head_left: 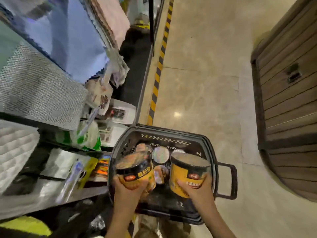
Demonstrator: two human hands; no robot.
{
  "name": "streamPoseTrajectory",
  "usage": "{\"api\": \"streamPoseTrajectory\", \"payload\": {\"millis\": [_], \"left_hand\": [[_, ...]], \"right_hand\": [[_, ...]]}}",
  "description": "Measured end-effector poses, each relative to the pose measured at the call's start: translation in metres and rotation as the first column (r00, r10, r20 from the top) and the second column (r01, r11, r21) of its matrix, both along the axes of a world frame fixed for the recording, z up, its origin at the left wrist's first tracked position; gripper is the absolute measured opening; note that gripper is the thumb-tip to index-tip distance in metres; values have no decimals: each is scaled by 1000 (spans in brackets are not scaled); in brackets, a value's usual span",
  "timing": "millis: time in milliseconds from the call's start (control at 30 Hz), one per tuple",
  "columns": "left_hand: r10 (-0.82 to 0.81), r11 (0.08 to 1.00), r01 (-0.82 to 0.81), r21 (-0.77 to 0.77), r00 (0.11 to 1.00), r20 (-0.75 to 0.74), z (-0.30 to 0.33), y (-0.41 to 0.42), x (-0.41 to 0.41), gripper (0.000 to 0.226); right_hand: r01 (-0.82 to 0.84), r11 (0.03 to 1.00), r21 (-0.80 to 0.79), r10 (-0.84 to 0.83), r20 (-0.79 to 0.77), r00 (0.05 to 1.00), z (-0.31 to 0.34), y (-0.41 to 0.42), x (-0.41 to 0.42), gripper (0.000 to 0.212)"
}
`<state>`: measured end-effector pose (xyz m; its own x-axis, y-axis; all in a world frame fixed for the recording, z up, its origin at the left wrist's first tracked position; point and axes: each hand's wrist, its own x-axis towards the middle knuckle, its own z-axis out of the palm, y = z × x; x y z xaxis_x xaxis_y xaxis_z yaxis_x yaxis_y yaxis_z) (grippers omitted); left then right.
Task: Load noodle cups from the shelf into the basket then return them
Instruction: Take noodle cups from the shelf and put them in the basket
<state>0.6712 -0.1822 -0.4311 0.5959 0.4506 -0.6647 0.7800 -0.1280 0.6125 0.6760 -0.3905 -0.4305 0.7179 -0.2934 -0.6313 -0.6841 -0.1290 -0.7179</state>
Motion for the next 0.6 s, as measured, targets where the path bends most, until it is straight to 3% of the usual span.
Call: {"api": "streamPoseTrajectory", "payload": {"millis": [133, 233, 333, 400, 600], "left_hand": [[-25, 991, 24, 129, 1000, 6, -78, 2, 45, 99], [0, 991, -4, 137, 1000, 25, -149, 7, 69, 100], [53, 991, -57, 121, 998, 35, -223, 13, 83, 112], [26, 993, -32, 115, 998, 58, -267, 17, 87, 123], [26, 993, -34, 111, 997, 67, -355, 20, 87, 121]], "right_hand": [[-44, 998, -34, 46, 50, 998, -72, 17, 33, 115], [-23, 999, -32, 24, 49, 999, -138, 33, 52, 126], [-11, 998, -59, 12, 17, 1000, -202, 51, 66, 132], [10, 997, -77, -10, -2, 1000, -248, 60, 68, 147], [76, 996, -44, -79, -68, 995, -340, 69, 62, 120]]}}
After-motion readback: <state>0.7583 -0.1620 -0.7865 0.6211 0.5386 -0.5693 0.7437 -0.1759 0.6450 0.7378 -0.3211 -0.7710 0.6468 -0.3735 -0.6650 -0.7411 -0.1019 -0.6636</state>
